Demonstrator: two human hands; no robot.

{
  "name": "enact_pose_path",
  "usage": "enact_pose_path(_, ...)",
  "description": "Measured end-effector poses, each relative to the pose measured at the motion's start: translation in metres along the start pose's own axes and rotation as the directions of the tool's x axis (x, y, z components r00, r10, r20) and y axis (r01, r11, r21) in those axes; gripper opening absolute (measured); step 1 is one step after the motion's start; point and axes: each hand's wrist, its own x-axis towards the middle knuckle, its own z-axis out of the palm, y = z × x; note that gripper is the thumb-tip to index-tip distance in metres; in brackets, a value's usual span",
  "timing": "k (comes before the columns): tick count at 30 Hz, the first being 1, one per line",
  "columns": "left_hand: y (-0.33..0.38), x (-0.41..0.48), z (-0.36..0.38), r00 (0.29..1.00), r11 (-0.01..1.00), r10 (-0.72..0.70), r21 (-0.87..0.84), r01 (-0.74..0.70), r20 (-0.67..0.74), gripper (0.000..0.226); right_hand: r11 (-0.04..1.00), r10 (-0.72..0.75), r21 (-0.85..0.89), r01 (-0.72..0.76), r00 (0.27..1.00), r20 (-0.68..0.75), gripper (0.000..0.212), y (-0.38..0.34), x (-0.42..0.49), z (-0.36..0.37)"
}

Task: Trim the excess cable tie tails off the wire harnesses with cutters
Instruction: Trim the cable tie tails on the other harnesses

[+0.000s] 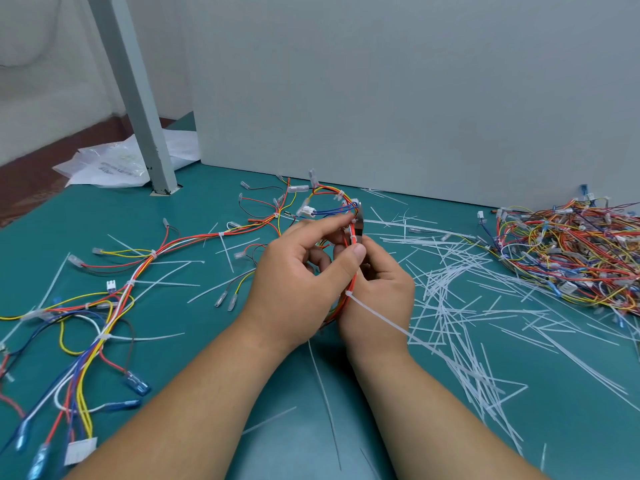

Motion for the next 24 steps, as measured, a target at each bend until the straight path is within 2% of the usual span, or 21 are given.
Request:
enact_pose_path(18, -0.0015, -0.0002, 0.0012, 1.0, 1.0, 0.001, -0.02, -0.001, -0.008, 0.038, 1.0, -0.018, -0.013, 0.018, 1.0, -0.002, 0.019, -0.0008, -0.0002, 0.0008)
enact_pose_path(24, -0.0015, -0.0004, 0.0011, 1.0, 1.0, -0.002, -0.004, 0.002, 0.004, 0.042, 1.0, -0.008, -0.008, 0.008, 1.0, -0.015, 0.018, 0.0003, -0.0002, 0.0005)
